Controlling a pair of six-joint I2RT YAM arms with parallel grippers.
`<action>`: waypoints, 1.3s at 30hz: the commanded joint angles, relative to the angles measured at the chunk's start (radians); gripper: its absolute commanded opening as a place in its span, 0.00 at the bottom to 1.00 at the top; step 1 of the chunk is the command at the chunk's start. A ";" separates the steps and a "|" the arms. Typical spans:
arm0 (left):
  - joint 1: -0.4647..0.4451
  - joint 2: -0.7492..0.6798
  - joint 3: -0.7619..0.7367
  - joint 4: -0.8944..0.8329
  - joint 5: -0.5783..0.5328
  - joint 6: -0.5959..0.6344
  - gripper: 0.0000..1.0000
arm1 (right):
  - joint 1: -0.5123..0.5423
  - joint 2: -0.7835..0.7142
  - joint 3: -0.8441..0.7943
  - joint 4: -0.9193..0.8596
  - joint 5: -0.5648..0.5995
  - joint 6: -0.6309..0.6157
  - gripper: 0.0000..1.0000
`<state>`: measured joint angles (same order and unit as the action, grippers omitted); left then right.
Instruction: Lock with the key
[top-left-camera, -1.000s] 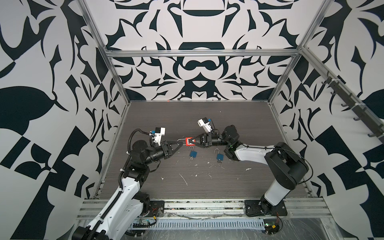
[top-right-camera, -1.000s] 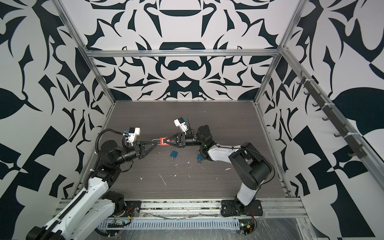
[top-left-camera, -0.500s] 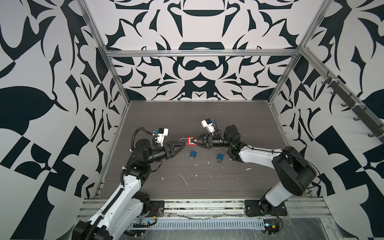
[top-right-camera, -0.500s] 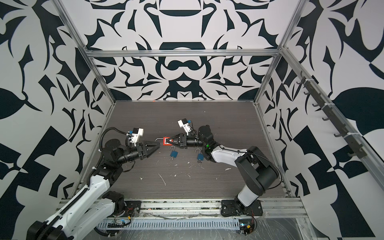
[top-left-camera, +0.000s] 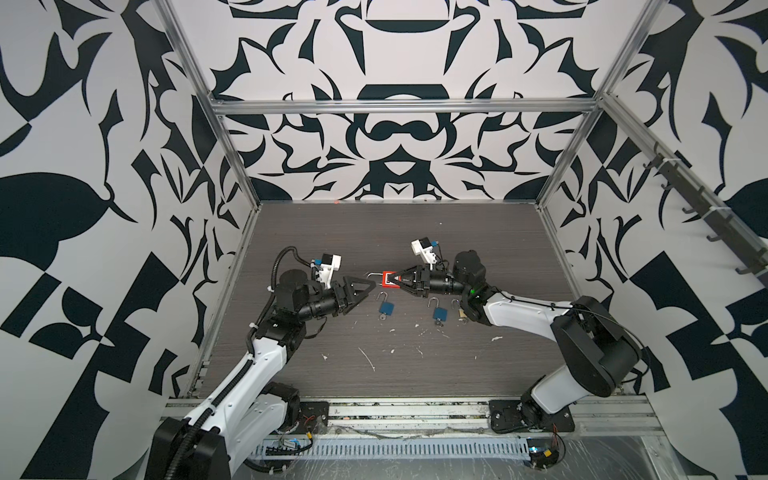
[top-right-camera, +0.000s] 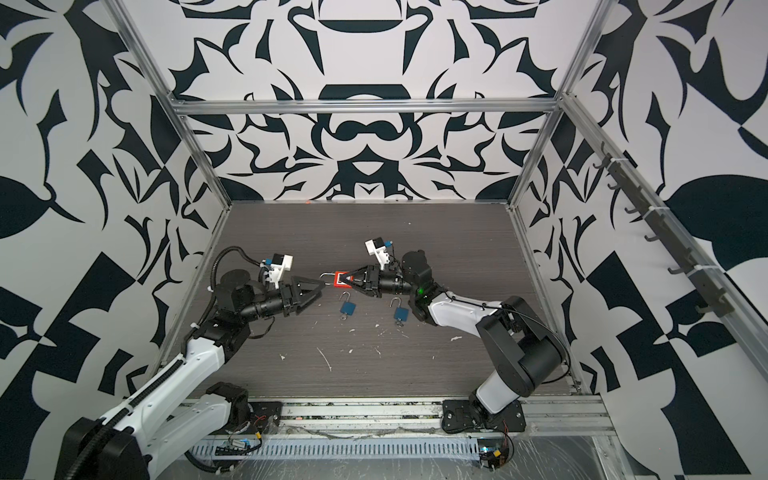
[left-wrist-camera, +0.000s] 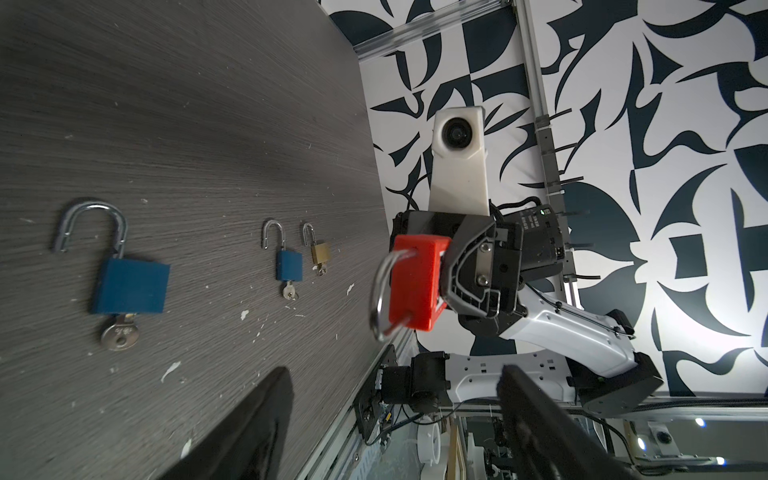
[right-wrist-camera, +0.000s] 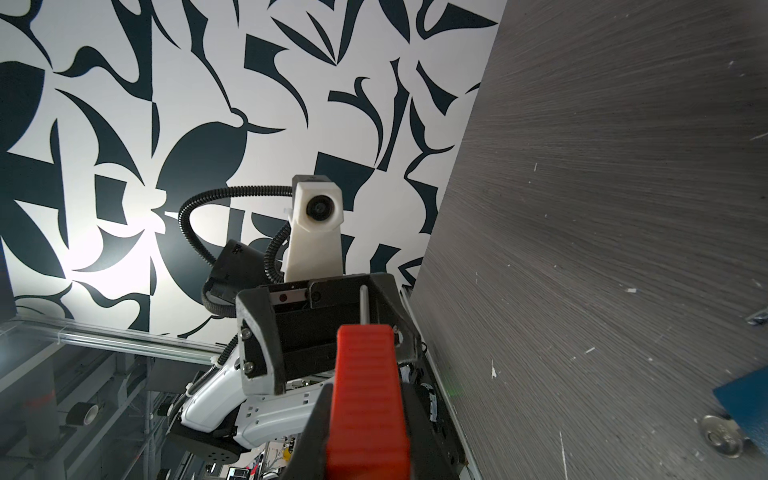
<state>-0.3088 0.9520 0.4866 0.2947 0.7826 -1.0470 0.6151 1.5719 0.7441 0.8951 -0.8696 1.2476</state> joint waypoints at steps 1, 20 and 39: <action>-0.004 0.030 0.056 0.068 0.018 0.014 0.80 | 0.021 -0.002 0.027 0.074 -0.038 0.011 0.00; -0.070 0.117 0.060 0.144 0.006 -0.032 0.49 | 0.036 0.038 0.029 0.142 -0.004 0.018 0.00; -0.070 0.198 0.026 0.317 0.030 -0.126 0.00 | 0.030 0.035 0.005 0.166 0.018 0.030 0.13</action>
<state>-0.3725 1.1465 0.5301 0.5579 0.7826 -1.1496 0.6411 1.6184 0.7448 1.0080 -0.8654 1.2915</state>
